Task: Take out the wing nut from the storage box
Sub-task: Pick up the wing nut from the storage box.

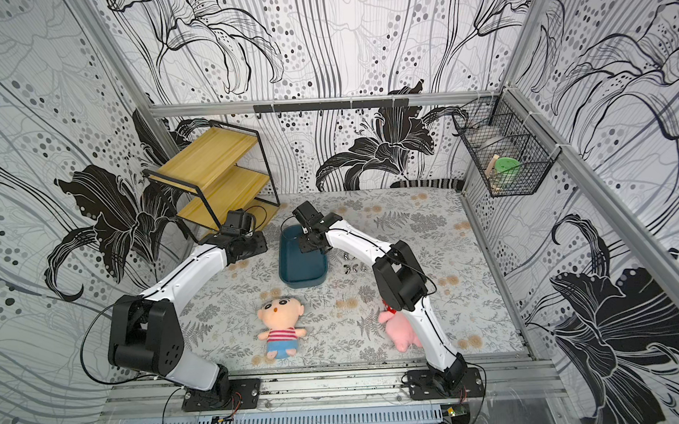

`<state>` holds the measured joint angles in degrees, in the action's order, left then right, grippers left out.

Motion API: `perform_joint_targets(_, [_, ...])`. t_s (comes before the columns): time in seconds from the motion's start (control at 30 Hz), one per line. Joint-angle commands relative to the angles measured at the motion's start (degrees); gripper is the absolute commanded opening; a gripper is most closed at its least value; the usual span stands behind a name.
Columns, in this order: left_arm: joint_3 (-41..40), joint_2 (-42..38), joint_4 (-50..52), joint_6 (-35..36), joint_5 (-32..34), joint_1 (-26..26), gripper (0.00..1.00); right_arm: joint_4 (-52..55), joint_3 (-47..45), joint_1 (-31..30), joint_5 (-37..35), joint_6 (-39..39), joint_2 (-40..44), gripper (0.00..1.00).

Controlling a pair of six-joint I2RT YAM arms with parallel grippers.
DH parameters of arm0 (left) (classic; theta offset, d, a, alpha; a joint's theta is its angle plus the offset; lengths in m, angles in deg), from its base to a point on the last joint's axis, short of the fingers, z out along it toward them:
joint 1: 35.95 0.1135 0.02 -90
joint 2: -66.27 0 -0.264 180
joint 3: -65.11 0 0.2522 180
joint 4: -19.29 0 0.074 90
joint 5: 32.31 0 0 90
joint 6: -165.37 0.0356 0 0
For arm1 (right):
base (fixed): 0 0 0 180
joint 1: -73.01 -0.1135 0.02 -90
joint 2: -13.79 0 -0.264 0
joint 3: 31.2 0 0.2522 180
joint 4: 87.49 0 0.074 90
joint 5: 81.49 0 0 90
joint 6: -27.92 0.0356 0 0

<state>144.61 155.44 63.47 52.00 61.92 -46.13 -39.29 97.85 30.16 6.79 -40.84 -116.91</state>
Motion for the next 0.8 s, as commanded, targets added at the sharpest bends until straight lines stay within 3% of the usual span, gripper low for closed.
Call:
perform_joint_targets(0.0, [-1.51,-2.06,-1.67,-0.95,-0.35,0.08,0.40,-2.20,0.41,-0.47,-1.22,7.50,-2.22,0.35])
perform_joint_targets(0.27, [-1.83,-3.12,-1.50,-0.89,-0.88,0.10,0.40,0.18,4.86,-2.15,-6.98,15.77,-5.97,0.35])
perform_joint_targets(0.5, [-1.82,-3.11,-1.23,-0.13,-0.98,0.10,0.40,5.58,12.40,-2.33,-12.07,18.80,-11.11,0.35])
perform_joint_targets(0.77, [-0.96,-3.37,-0.62,0.70,-0.61,0.23,0.40,5.90,13.41,-2.33,-14.98,20.60,-13.12,0.35])
